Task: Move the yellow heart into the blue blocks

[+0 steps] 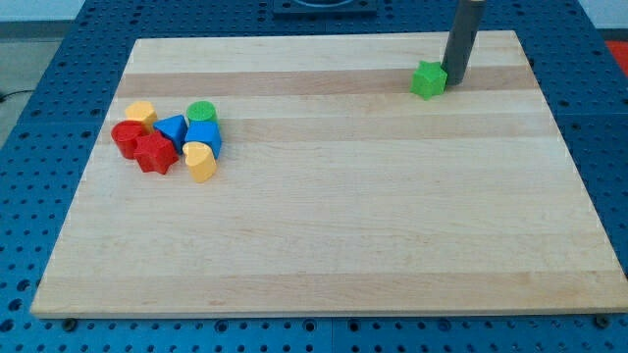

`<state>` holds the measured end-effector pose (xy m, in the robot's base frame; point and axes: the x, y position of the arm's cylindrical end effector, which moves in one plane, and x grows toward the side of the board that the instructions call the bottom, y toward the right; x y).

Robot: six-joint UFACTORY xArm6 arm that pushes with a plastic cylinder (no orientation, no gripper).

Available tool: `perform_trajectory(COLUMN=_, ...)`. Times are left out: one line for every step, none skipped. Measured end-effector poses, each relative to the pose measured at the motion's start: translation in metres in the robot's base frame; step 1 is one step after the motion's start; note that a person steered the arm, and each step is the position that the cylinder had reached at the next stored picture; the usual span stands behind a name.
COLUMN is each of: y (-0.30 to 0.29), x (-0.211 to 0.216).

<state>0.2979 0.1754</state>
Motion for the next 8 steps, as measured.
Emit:
perform_trajectory(y=0.000, x=-0.003)
perform_trajectory(y=-0.025, x=-0.006)
perform_trajectory(y=-0.067, x=0.000)
perform_trajectory(y=-0.045, x=0.073)
perform_trajectory(y=-0.111, x=0.145)
perform_trajectory(y=-0.205, x=0.185)
perform_trajectory(y=-0.285, x=0.185)
perform_trajectory(y=-0.353, x=0.173)
